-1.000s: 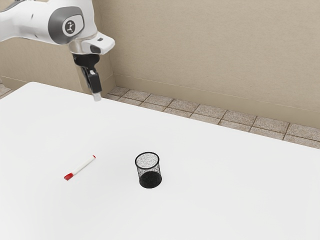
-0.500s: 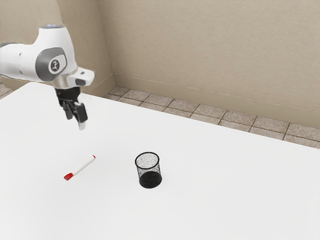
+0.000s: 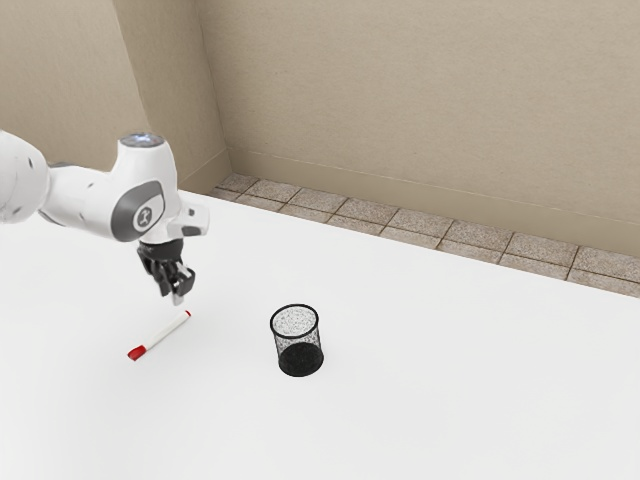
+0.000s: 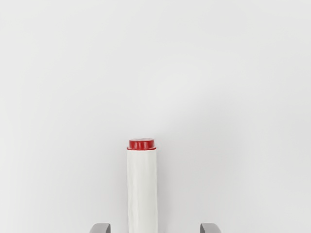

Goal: Put the marker into the pen holder.

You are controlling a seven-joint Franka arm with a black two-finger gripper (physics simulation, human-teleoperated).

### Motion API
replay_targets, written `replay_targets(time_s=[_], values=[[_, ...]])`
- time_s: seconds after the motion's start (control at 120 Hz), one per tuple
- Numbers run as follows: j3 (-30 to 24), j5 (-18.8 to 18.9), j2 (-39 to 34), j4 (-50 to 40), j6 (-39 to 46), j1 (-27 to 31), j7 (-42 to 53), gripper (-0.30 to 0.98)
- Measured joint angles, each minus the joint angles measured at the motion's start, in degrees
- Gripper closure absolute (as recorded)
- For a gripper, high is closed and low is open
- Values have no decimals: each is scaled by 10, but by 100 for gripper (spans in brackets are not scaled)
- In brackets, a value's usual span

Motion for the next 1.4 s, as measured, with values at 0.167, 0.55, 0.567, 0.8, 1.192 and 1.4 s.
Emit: replay_targets(time_s=[0.167, 0.55, 0.567, 0.8, 1.192, 1.4], values=[[0, -5, 46, 15, 26, 13, -21, 53], [-1, -43, 96, 35, 45, 23, -34, 51], [-1, -43, 97, 35, 45, 23, -34, 51], [-1, -44, 105, 35, 47, 23, -36, 58], [-21, -36, 10, 29, 47, -14, -55, 78], [-25, -50, -59, 29, 37, -71, -69, 79]])
